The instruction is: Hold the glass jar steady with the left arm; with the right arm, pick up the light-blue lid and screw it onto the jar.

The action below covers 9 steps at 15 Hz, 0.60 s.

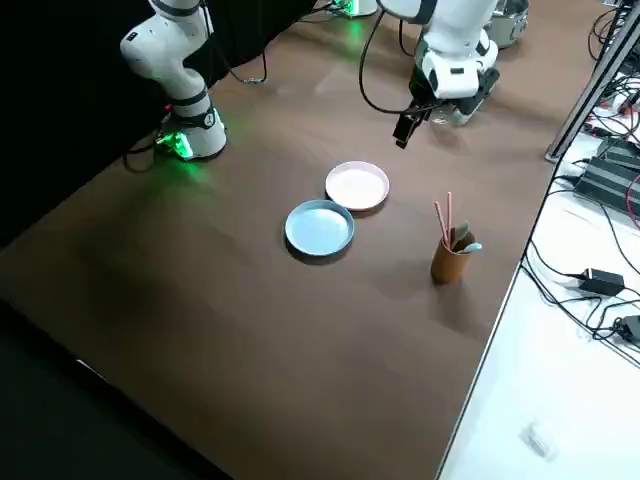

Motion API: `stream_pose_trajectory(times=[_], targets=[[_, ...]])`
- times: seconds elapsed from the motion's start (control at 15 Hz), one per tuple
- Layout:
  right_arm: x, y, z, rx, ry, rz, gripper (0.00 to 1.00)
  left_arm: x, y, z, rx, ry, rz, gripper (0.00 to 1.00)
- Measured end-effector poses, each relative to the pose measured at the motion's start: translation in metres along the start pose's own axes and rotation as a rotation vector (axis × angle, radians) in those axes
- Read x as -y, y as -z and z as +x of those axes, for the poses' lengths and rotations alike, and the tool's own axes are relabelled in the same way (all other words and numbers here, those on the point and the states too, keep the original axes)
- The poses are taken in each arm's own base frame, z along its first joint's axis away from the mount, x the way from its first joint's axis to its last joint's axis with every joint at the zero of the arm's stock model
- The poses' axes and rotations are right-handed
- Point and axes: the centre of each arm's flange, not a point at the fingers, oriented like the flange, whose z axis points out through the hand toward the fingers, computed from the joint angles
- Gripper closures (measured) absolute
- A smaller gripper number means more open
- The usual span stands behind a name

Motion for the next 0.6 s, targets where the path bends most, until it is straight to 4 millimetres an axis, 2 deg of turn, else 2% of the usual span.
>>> stream_pose_trajectory(times=[0.6], targets=[[-0.0037, 0.0102, -0.0060, -0.016, 0.029, -0.018, 0.00, -0.0001, 0.0000, -0.0001, 0.000, 0.000, 0.000, 0.05]])
